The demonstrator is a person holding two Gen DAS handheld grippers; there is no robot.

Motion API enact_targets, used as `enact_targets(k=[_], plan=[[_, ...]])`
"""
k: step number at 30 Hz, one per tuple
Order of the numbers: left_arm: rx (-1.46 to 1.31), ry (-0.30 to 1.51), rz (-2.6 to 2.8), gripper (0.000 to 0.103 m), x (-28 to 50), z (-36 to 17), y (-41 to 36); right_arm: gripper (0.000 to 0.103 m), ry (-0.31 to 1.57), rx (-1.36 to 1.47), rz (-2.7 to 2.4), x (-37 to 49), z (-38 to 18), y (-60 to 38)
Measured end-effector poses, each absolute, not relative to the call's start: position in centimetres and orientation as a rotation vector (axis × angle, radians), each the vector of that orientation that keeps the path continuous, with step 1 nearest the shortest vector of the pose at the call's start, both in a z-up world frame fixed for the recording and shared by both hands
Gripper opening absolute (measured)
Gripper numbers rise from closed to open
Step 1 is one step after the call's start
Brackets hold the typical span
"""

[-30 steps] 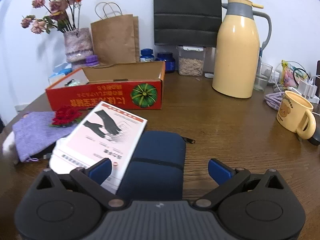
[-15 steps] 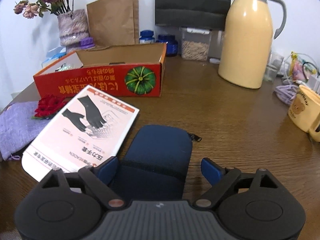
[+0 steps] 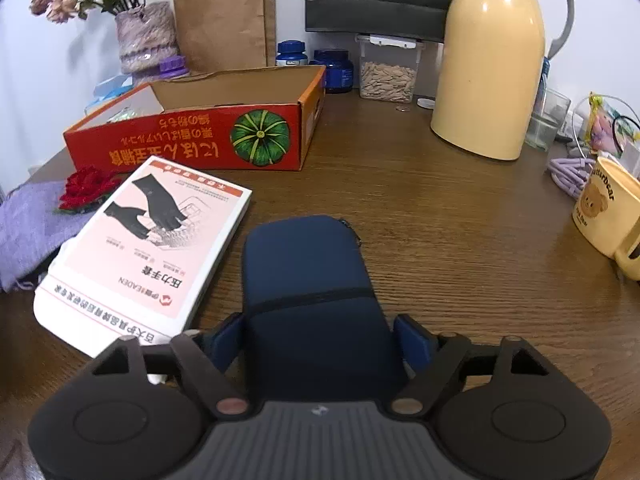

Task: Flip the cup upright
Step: 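Grasp the white plush sheep with the left gripper while the right gripper grasps the navy case, then lift the plush sheep with the left gripper toward the cardboard box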

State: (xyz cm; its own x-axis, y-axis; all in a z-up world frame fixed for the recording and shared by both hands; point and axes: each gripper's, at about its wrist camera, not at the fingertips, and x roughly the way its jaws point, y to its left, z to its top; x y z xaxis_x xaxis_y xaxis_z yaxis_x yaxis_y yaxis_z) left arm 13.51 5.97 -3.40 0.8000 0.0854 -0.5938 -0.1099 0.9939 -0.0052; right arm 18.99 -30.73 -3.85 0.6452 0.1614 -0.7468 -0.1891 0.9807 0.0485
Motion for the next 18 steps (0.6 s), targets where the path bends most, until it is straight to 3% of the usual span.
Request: enact_targets(k=[18], plan=[[0.003, 0.676, 0.088, 0.096, 13.7, -4.8, 6.8, 0.077, 0.728, -0.023, 0.176, 18.5, -4.8, -30.4]])
